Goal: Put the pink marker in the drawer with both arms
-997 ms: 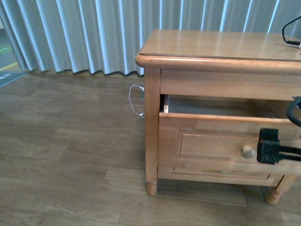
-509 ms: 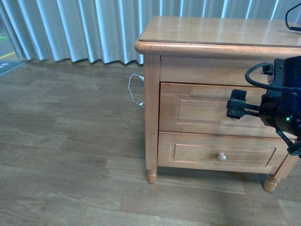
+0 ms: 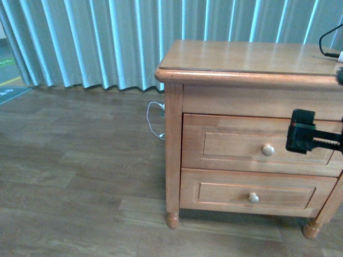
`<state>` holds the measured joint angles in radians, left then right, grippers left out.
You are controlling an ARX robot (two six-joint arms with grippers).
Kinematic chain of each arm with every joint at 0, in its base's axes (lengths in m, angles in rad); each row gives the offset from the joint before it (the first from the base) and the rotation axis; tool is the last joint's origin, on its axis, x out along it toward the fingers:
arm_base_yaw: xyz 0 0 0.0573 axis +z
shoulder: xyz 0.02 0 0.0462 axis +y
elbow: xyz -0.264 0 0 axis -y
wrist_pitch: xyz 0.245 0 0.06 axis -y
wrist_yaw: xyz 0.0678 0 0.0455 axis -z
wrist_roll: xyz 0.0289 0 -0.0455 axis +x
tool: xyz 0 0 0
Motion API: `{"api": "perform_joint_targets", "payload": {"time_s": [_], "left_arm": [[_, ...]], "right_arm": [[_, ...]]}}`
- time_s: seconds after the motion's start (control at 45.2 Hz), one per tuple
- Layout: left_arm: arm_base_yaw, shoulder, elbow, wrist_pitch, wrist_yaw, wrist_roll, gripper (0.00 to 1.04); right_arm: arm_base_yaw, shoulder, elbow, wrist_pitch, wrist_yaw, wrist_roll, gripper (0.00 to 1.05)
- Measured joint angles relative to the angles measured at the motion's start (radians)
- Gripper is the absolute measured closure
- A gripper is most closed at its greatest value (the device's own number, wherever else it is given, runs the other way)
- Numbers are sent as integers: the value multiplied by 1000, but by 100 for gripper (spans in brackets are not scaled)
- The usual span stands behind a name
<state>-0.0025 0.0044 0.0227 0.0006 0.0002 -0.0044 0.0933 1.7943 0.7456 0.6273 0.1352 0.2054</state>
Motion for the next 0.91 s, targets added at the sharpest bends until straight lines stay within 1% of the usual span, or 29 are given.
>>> {"api": "perform_joint_targets", "payload": {"time_s": [0.089, 0.266, 0.399, 0.443, 0.531, 0.554, 0.576, 0.62, 0.686, 0.709, 0.753, 0.908], "left_arm": [[0, 0, 0, 0, 0, 0, 6], [0, 0, 0, 0, 0, 0, 6], [0, 0, 0, 0, 0, 0, 6], [0, 0, 0, 0, 0, 0, 6], [0, 0, 0, 0, 0, 0, 6], [0, 0, 0, 0, 0, 0, 6], [0, 0, 0, 0, 0, 0, 6], [0, 0, 0, 0, -1, 0, 6], [0, 0, 0, 0, 0, 0, 6], [0, 0, 0, 0, 0, 0, 6], [0, 0, 0, 0, 0, 0, 6], [0, 0, 0, 0, 0, 0, 6]], "right_arm": [[-3, -203, -112, -125, -43, 10, 9], [-26, -535, -203, -357, -94, 34, 9], [-63, -773, -213, -544, -71, 53, 9], [-71, -819, -213, -580, -63, 57, 9], [-75, -851, -213, -587, -64, 64, 9], [-80, -843, -233, -532, -88, 47, 12], [-85, -842, -280, -410, -119, 0, 17], [-87, -856, -374, -200, -132, -84, 27], [-89, -885, -437, -72, -134, -133, 38], [-89, -897, -449, -51, -132, -144, 42], [-92, -932, -479, -29, -132, -168, 52], [-92, -1020, -573, -34, -133, -194, 88]]}}
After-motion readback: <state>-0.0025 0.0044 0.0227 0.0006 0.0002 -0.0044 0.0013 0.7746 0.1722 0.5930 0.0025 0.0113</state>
